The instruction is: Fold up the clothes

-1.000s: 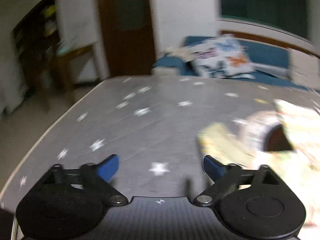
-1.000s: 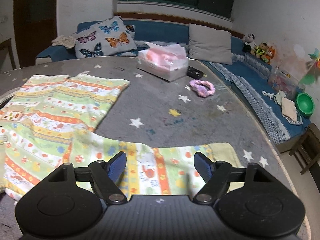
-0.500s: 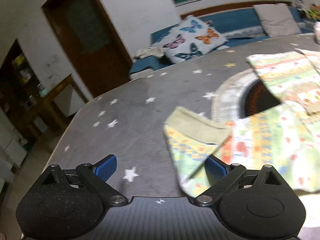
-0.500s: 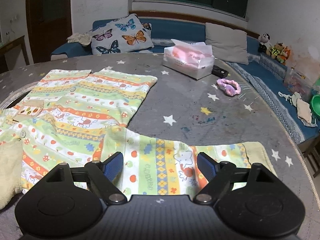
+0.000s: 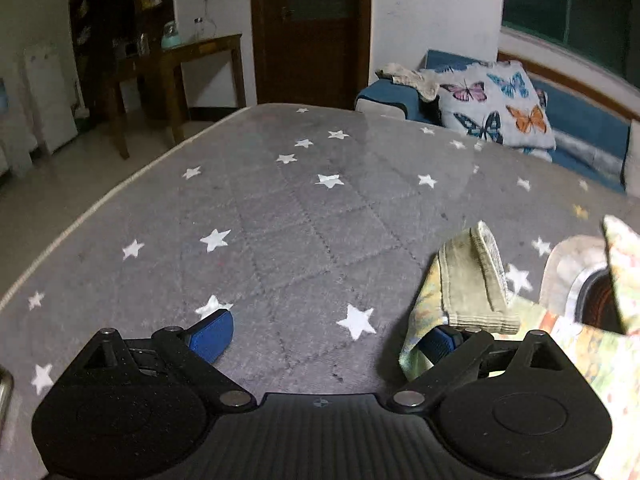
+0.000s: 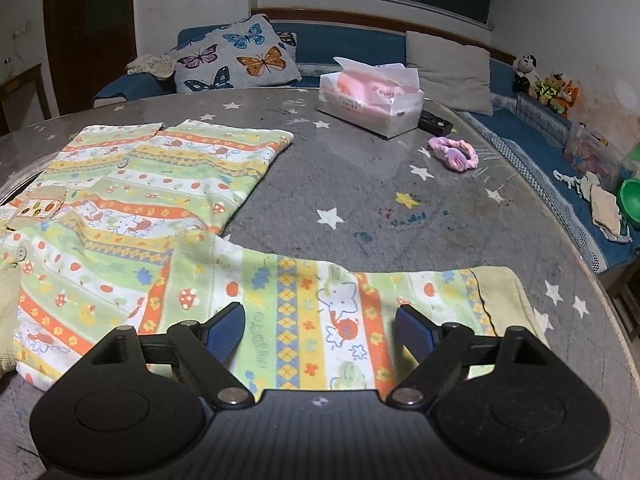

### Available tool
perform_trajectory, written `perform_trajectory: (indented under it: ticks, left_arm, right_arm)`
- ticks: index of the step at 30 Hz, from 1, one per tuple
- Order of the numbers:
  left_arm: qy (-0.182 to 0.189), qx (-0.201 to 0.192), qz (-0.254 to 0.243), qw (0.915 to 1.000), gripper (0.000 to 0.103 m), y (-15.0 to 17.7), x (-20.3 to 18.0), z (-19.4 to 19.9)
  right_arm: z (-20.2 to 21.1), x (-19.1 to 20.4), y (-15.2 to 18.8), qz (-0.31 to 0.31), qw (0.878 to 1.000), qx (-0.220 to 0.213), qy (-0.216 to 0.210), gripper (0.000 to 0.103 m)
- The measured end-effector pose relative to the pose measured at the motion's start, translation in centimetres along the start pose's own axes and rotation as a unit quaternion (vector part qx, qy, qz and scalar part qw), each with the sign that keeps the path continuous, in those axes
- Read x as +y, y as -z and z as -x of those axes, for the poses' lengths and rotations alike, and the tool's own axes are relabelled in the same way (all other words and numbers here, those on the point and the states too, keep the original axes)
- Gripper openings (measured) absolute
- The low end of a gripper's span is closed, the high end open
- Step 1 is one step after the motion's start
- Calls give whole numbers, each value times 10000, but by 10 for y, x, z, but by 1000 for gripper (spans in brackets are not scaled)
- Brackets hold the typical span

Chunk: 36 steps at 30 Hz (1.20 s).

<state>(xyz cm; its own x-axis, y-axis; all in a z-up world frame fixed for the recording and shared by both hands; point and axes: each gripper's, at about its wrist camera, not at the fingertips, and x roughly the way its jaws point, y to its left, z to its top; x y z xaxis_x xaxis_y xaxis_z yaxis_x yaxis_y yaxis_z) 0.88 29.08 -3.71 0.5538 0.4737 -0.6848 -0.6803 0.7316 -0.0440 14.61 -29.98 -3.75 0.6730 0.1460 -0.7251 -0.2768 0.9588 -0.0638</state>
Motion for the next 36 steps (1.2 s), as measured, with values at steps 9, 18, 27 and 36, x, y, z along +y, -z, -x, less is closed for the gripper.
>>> perform_trajectory:
  ticks: [9,18,27,36]
  left_arm:
    - [348,-99,782,9963,98,-9,23,11]
    - [-396,-34,772,9962,97,-5,31,10]
    - [61,-633,-1314,9893,97,23,-48,45]
    - [1271,-917,-3004,9408,83,74,-139,86]
  right_arm:
    - [-2,-4,2,-139,9999,23,-64,88]
    - [0,-3,0,-115,9999,13,-39,88]
    - [17,19,-5,153,9988,-174,-421,88]
    - [43,64,-3,696,9894,-338,-1230,75]
